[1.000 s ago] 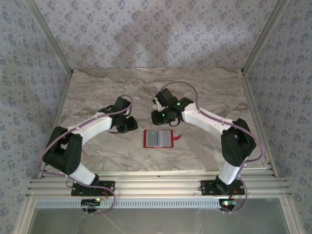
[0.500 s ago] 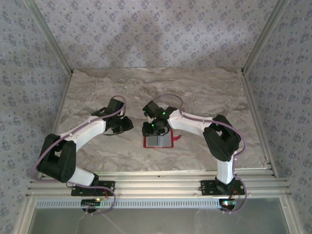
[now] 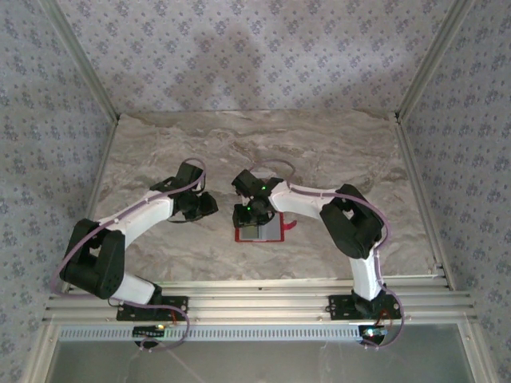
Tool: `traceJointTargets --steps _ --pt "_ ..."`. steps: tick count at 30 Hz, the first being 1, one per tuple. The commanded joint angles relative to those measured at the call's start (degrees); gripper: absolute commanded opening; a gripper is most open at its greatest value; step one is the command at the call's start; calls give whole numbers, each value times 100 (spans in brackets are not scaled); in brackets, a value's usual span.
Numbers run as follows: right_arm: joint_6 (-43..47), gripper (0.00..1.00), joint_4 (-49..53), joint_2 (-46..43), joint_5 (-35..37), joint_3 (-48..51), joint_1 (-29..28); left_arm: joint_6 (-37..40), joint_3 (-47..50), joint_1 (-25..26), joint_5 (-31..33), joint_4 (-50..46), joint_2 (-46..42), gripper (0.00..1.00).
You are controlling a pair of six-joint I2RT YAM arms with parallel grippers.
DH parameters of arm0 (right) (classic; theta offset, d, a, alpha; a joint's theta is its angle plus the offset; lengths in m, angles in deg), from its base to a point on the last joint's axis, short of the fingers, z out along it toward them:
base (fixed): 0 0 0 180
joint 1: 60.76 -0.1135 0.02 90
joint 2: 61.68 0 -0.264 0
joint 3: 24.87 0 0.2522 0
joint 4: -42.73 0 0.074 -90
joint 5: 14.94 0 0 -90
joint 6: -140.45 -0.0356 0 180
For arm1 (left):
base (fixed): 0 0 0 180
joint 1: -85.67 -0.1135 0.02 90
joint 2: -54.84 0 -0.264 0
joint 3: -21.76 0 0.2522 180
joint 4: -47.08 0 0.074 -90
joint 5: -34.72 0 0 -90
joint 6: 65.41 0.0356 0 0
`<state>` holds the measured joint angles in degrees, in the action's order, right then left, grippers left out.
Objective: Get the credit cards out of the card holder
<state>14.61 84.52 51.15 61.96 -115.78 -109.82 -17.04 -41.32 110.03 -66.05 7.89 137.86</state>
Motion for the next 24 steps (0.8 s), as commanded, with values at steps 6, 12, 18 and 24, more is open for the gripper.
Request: traceJointTargets --steps 6,12,18,24 --pt "-72 35 580 57 544 -135 -51 -75 -7 -10 -176 89 28 25" --pt "94 35 998 55 958 -195 -62 -102 -56 59 -243 124 125 25" --pt "109 36 1254 37 1232 -294 -86 -83 -249 289 -350 86 334 25" --pt "81 37 1462 -42 1448 -337 -119 -162 -337 518 -321 144 492 25"
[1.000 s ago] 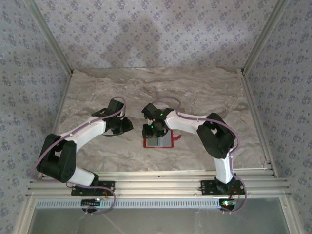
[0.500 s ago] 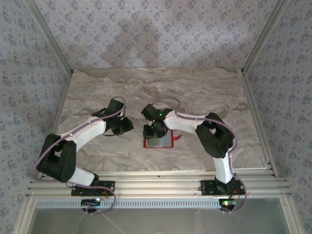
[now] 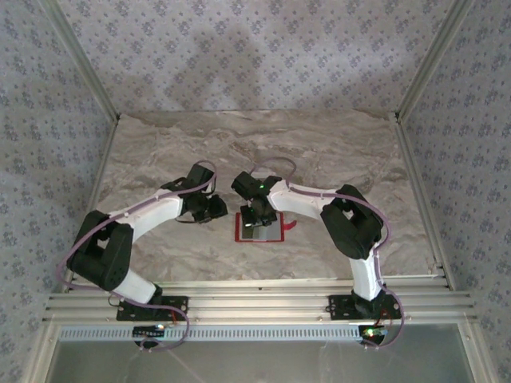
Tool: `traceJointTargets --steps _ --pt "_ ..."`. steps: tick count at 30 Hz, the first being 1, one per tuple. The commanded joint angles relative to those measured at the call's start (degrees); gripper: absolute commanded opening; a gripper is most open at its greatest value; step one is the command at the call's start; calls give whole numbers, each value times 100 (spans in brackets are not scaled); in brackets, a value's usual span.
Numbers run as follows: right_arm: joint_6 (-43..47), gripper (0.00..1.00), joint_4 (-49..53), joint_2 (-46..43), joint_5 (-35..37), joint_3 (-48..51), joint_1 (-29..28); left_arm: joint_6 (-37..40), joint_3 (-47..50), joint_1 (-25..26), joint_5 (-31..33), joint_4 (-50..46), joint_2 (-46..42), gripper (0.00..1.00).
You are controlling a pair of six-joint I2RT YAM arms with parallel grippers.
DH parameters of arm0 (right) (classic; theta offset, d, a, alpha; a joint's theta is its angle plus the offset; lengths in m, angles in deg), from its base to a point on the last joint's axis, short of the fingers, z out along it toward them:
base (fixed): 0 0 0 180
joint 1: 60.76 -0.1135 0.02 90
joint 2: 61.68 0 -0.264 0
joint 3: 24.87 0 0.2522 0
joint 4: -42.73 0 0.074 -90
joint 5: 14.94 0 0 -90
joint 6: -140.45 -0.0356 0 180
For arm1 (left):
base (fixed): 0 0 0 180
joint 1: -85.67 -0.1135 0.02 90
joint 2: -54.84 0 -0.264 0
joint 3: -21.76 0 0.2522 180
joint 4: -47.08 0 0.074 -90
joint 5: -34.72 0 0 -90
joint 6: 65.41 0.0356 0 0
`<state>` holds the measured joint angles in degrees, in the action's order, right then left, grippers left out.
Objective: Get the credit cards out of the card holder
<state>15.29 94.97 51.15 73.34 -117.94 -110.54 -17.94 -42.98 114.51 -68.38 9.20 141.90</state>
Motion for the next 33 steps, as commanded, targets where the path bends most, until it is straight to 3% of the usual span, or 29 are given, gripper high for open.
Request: traceJointTargets --steps 1,20,33 --pt "7 37 456 -41 362 -131 -41 -82 -175 82 -83 29 107 25" --pt "-227 43 1300 -528 1269 65 15 -35 -296 111 -96 -58 206 25" --pt "-289 43 987 -1124 895 945 428 21 -459 229 -130 -145 375 25"
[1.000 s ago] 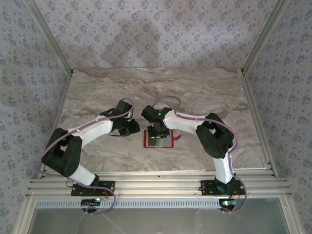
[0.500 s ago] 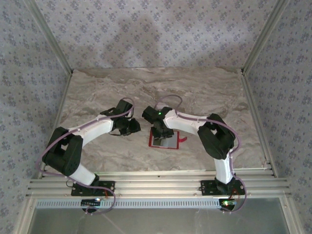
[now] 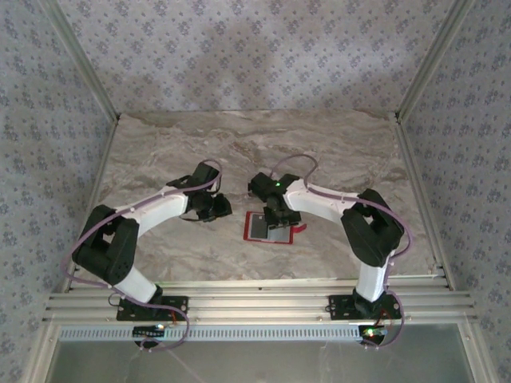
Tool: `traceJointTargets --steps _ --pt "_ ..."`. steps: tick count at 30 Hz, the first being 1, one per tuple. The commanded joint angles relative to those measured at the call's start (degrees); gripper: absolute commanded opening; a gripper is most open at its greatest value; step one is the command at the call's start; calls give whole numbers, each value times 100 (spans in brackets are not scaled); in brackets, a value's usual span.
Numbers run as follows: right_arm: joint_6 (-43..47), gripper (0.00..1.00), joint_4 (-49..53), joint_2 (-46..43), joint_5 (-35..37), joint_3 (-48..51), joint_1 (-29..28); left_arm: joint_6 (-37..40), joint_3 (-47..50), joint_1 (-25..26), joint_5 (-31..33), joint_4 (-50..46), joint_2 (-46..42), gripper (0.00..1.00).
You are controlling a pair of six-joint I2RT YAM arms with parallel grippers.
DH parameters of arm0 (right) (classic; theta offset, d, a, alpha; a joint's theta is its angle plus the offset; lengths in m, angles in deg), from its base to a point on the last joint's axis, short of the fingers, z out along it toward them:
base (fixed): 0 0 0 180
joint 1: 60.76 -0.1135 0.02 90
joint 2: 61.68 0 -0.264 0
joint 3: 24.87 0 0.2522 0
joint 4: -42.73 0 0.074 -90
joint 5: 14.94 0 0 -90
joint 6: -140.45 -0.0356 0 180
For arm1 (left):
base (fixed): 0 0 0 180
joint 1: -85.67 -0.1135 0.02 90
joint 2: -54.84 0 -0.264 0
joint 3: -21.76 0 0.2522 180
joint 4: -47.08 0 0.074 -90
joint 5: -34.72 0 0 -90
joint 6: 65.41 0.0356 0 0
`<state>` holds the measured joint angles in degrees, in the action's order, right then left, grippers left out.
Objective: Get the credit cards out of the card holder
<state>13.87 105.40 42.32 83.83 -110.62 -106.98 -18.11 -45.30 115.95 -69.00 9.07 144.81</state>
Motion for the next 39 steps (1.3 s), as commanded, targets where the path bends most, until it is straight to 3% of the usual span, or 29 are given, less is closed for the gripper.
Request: traceJointTargets --steps 1,15,29,34,39 --pt "-177 43 -164 -281 -268 311 122 34 -259 110 -84 -130 111 25" --pt "-271 38 -1190 -482 -1051 1233 385 42 -519 503 -218 -103 456 24" --pt "-183 39 -635 -930 -562 878 378 67 -994 880 -283 -352 1036 22" --pt "-183 39 -871 -984 -968 773 381 133 -1189 947 -163 -595 1274 20" --pt "-224 37 -1625 -852 -1833 860 468 148 -1165 951 -175 -586 1389 19"
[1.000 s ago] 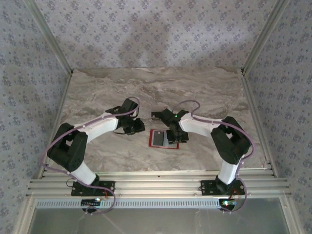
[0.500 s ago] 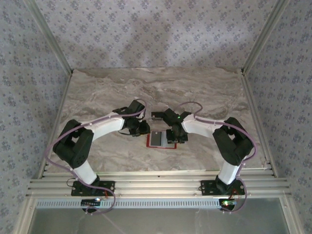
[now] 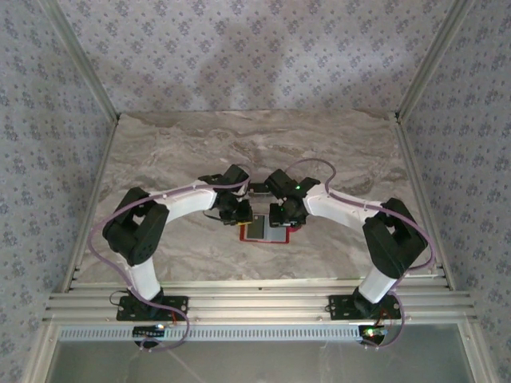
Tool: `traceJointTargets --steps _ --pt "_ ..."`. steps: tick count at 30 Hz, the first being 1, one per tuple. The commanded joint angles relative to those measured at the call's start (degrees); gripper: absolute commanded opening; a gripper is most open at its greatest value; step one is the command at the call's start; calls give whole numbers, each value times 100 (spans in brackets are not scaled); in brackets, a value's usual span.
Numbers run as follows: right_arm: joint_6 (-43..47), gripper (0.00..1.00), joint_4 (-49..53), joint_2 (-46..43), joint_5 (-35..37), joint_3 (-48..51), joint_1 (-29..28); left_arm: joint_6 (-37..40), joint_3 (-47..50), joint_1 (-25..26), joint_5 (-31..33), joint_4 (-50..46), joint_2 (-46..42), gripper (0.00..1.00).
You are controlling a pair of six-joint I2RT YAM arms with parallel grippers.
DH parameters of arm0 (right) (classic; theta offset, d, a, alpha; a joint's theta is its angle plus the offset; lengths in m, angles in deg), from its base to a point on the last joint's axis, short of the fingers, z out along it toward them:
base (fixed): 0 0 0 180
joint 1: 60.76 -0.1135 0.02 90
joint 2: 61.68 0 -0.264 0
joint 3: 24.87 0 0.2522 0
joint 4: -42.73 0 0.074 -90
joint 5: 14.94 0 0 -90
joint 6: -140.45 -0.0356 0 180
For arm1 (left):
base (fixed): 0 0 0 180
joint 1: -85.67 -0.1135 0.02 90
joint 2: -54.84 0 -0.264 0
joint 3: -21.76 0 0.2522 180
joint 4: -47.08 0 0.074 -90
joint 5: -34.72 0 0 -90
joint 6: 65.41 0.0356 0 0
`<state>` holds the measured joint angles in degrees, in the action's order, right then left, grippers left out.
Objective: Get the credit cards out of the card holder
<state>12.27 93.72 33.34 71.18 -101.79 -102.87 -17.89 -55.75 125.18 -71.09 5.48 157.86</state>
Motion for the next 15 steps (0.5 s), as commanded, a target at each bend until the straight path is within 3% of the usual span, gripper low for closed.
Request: traceJointTargets --steps 1,8,15 --pt "-107 37 -622 83 -700 -3 72 135 -99 31 34 -223 103 19" --pt "-374 33 -1389 412 -1393 107 135 126 -7 28 151 -247 231 18" --pt "-396 29 -1575 735 -1537 106 135 112 99 26 158 -266 218 17"
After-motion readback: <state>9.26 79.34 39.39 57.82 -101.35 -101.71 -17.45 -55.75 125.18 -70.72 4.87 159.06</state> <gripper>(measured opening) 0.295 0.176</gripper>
